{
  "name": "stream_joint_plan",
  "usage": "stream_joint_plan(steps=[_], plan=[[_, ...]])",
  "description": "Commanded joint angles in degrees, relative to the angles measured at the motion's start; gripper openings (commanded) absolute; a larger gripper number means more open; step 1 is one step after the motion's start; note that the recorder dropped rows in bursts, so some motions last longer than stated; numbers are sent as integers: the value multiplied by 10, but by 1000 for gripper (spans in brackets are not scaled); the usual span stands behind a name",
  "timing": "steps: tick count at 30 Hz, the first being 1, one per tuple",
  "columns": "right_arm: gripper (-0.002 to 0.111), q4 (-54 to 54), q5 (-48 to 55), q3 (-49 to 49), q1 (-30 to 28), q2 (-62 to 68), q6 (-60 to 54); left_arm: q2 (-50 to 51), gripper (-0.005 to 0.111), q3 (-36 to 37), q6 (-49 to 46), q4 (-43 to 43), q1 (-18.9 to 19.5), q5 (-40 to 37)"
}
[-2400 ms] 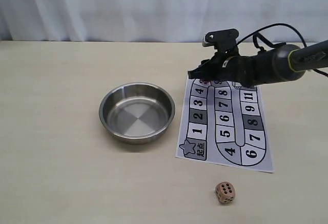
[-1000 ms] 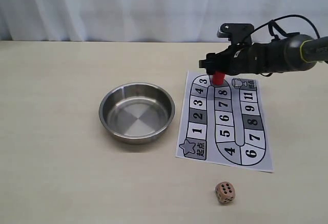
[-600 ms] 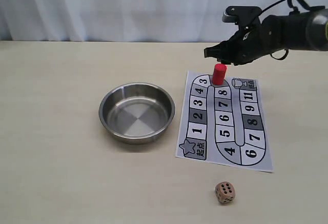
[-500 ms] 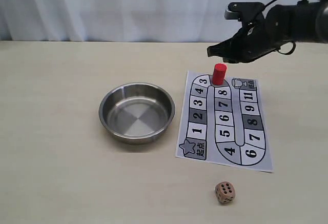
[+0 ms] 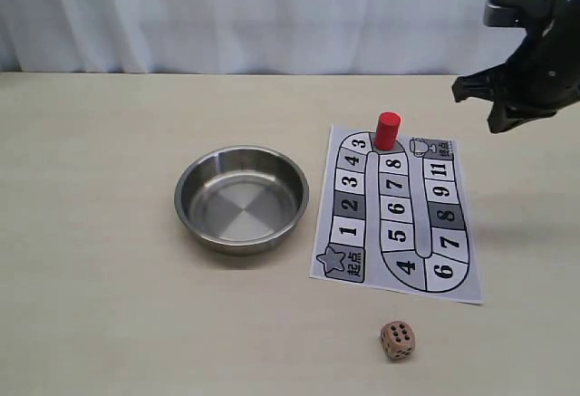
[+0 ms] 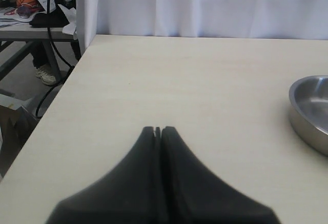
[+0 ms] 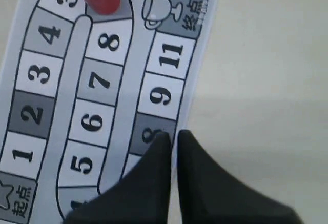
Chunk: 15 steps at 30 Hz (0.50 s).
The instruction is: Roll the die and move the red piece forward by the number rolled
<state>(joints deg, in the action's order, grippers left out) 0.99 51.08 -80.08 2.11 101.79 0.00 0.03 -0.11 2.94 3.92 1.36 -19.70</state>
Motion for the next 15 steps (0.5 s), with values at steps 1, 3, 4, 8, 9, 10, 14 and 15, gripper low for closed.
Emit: stream_joint_plan(steps=[1,3,4,8,9,10,14,15], plan=[[4,-5,-4,55,-18,-69,-8,0,0,1,3,0,0,7],[4,-5,-2,73,-23,-97,-11,0,0,1,3,0,0,7],[4,-5,4,82,-23,-112,-17,0,0,1,3,0,0,7],[4,-1,15,116,-23,-171,-23,0,0,1,3,0,0,7],[4,1,15,127,-23,-190,-23,0,0,1,3,0,0,7],[4,1,15,139,-23,-210,-23,0,0,1,3,0,0,7],[4,-5,15,186,-23,-301,-23,0,0,1,3,0,0,7],[4,-5,15,196,-23,-322,-23,0,0,1,3,0,0,7]])
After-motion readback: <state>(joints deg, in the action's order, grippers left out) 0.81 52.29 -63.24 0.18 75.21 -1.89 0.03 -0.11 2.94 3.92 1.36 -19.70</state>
